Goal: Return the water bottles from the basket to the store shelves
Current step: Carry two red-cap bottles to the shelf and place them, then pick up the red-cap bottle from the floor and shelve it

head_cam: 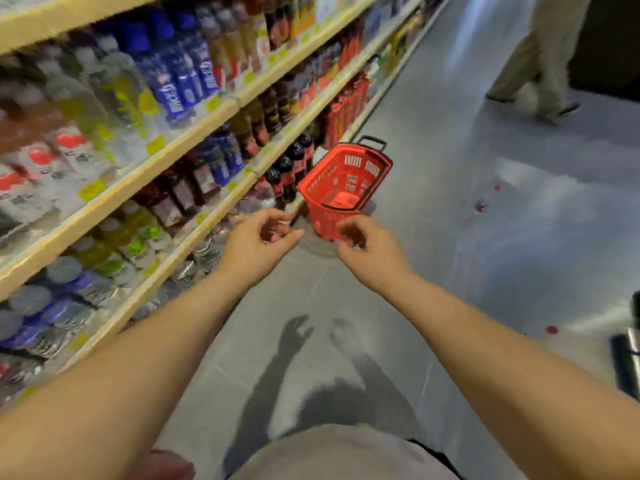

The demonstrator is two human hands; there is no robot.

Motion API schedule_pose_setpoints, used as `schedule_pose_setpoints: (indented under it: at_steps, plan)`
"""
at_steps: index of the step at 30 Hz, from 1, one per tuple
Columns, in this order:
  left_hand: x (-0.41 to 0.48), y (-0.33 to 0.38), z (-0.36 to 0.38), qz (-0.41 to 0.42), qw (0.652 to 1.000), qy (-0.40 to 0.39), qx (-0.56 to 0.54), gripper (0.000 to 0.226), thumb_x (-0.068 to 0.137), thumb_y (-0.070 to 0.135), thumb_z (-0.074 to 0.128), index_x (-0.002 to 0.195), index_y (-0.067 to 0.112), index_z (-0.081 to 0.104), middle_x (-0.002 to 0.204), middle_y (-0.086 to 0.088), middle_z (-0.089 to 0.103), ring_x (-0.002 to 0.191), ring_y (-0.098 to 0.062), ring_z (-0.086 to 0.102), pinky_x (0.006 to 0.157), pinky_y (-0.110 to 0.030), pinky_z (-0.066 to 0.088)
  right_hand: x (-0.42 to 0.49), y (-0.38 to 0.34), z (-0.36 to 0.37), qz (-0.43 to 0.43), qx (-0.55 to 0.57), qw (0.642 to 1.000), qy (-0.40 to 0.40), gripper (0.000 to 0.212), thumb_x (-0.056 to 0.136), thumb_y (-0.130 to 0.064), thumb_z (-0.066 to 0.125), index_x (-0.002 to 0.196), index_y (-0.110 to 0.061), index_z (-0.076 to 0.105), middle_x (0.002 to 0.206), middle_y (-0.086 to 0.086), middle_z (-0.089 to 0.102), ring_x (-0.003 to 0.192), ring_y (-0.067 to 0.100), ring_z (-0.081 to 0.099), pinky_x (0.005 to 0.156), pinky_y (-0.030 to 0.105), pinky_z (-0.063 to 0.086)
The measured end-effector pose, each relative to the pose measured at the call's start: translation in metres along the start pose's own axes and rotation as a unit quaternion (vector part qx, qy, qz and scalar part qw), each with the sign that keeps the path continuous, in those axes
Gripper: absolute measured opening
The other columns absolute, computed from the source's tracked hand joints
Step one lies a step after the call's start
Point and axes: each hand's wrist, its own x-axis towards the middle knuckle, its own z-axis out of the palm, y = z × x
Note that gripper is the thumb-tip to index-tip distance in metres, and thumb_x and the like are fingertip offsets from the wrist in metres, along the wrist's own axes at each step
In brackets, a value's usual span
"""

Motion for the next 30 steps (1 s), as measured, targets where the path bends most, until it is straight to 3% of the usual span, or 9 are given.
schedule_pose_setpoints:
  at_steps: [4, 7, 11, 16, 18, 22, 30]
  plan:
    - [0.049, 0.034, 0.093, 0.043, 0.997, -0.070, 0.006, 0.022, 0.079, 0.017, 0.077, 0.098, 0.017, 0.064, 0.078, 0.007, 0.063, 0.062, 0.010, 0.055, 0.063, -0.002, 0.040, 0.014, 0.066, -0.069, 0.062, 0.003, 0.997, 0.044, 0.022, 0.081, -0.013, 0.062, 0.103, -0.017, 0.066, 0.085, -0.006, 0.060, 0.076, 0.015, 0.055, 0.078, 0.030, 0.048]
    - [0.086, 0.055, 0.154, 0.056, 0.990, -0.126, 0.003, 0.023, 0.079, 0.019, 0.077, 0.099, 0.016, 0.066, 0.082, 0.001, 0.067, 0.067, 0.000, 0.057, 0.069, -0.012, 0.044, 0.026, 0.106, -0.112, 0.113, 0.009, 0.990, 0.083, 0.024, 0.084, -0.016, 0.062, 0.108, -0.016, 0.064, 0.089, -0.003, 0.061, 0.080, 0.016, 0.057, 0.083, 0.033, 0.049]
    - [0.140, 0.080, 0.231, 0.082, 0.974, -0.212, -0.004, 0.025, 0.080, 0.016, 0.075, 0.103, 0.011, 0.066, 0.081, 0.001, 0.064, 0.066, -0.010, 0.055, 0.062, -0.013, 0.047, 0.048, 0.156, -0.156, 0.191, 0.026, 0.971, 0.140, 0.025, 0.085, -0.020, 0.060, 0.110, -0.021, 0.063, 0.091, -0.007, 0.060, 0.083, 0.014, 0.057, 0.082, 0.029, 0.047]
    - [0.220, 0.107, 0.333, 0.102, 0.936, -0.338, 0.003, 0.021, 0.081, 0.020, 0.075, 0.098, 0.025, 0.063, 0.084, 0.002, 0.065, 0.069, -0.014, 0.056, 0.065, -0.024, 0.045, 0.092, 0.222, -0.197, 0.278, 0.028, 0.929, 0.243, 0.025, 0.085, -0.015, 0.061, 0.109, -0.017, 0.064, 0.090, -0.005, 0.058, 0.078, 0.013, 0.053, 0.080, 0.024, 0.043]
    - [0.248, 0.122, 0.371, 0.128, 0.915, -0.383, 0.026, 0.019, 0.081, 0.025, 0.074, 0.097, 0.028, 0.064, 0.086, 0.006, 0.067, 0.067, -0.010, 0.057, 0.061, -0.020, 0.044, 0.108, 0.243, -0.216, 0.312, 0.040, 0.907, 0.279, 0.025, 0.085, -0.014, 0.061, 0.110, -0.015, 0.064, 0.092, -0.002, 0.060, 0.076, 0.013, 0.053, 0.077, 0.024, 0.044]
    - [0.286, 0.153, 0.438, 0.147, 0.867, -0.473, 0.059, 0.021, 0.083, 0.030, 0.072, 0.103, 0.025, 0.067, 0.088, 0.009, 0.067, 0.070, -0.005, 0.059, 0.058, -0.017, 0.044, 0.126, 0.279, -0.251, 0.386, 0.060, 0.853, 0.345, 0.025, 0.086, -0.014, 0.057, 0.111, -0.015, 0.063, 0.095, -0.002, 0.061, 0.077, 0.011, 0.053, 0.063, 0.006, 0.036]
    - [0.315, 0.191, 0.596, 0.176, 0.797, -0.570, 0.098, 0.022, 0.083, 0.030, 0.072, 0.103, 0.021, 0.068, 0.088, 0.007, 0.067, 0.072, -0.008, 0.059, 0.060, -0.019, 0.044, 0.114, 0.386, -0.308, 0.505, 0.131, 0.727, 0.446, 0.023, 0.087, -0.014, 0.057, 0.110, -0.012, 0.062, 0.095, 0.003, 0.060, 0.080, 0.015, 0.053, 0.077, 0.030, 0.048]
